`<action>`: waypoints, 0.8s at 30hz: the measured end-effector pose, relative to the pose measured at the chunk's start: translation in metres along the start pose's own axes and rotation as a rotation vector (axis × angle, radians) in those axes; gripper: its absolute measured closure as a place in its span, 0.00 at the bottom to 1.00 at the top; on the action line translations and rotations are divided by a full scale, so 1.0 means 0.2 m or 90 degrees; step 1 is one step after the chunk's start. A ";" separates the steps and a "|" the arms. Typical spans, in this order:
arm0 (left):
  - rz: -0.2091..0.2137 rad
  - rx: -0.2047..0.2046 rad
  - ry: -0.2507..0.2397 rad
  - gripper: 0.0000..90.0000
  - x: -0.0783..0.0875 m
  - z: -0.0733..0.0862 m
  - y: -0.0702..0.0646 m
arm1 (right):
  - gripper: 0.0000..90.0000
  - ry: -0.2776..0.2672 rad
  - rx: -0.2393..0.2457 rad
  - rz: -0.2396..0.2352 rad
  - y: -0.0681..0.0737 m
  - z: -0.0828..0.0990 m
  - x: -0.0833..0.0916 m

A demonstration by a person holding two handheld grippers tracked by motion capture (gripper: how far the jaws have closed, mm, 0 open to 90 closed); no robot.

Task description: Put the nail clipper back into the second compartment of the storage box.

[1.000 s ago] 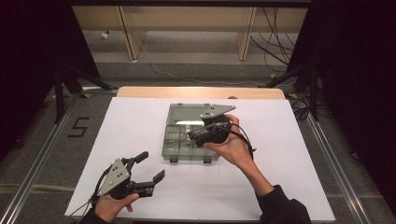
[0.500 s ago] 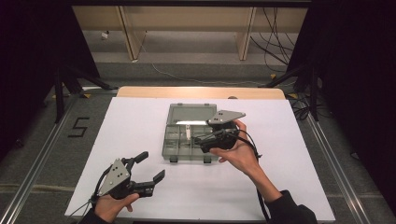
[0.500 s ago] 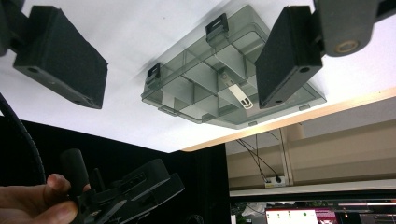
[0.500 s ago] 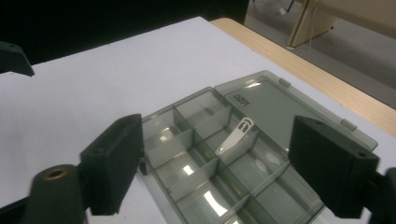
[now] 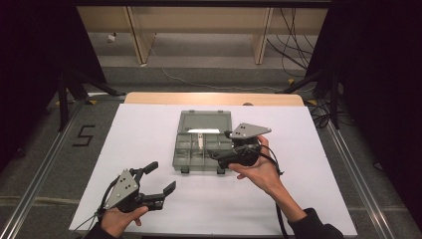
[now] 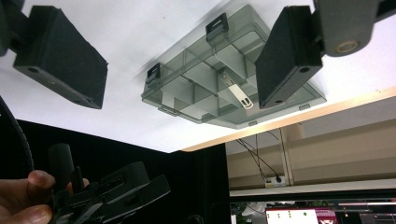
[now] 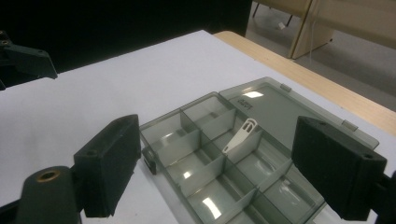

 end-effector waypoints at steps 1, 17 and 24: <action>0.000 0.001 0.000 0.18 0.00 0.00 0.00 | 0.19 -0.005 0.003 0.004 0.00 0.00 0.01; -0.001 0.003 0.000 0.18 0.00 0.00 0.00 | 0.19 -0.049 -0.010 0.008 -0.01 0.01 0.11; 0.000 0.003 0.000 0.18 0.00 0.00 0.00 | 0.19 -0.055 -0.008 0.015 -0.01 0.05 0.16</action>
Point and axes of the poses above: each handheld gripper's, and its own axes: x roughly backward along the jaws, z roughly out of its underside, y roughly to its left, the point moved 10 cm from there along -x, roughly forward along the jaws, and after that the axes turned 12 degrees about -y, right-handed, at the moved point
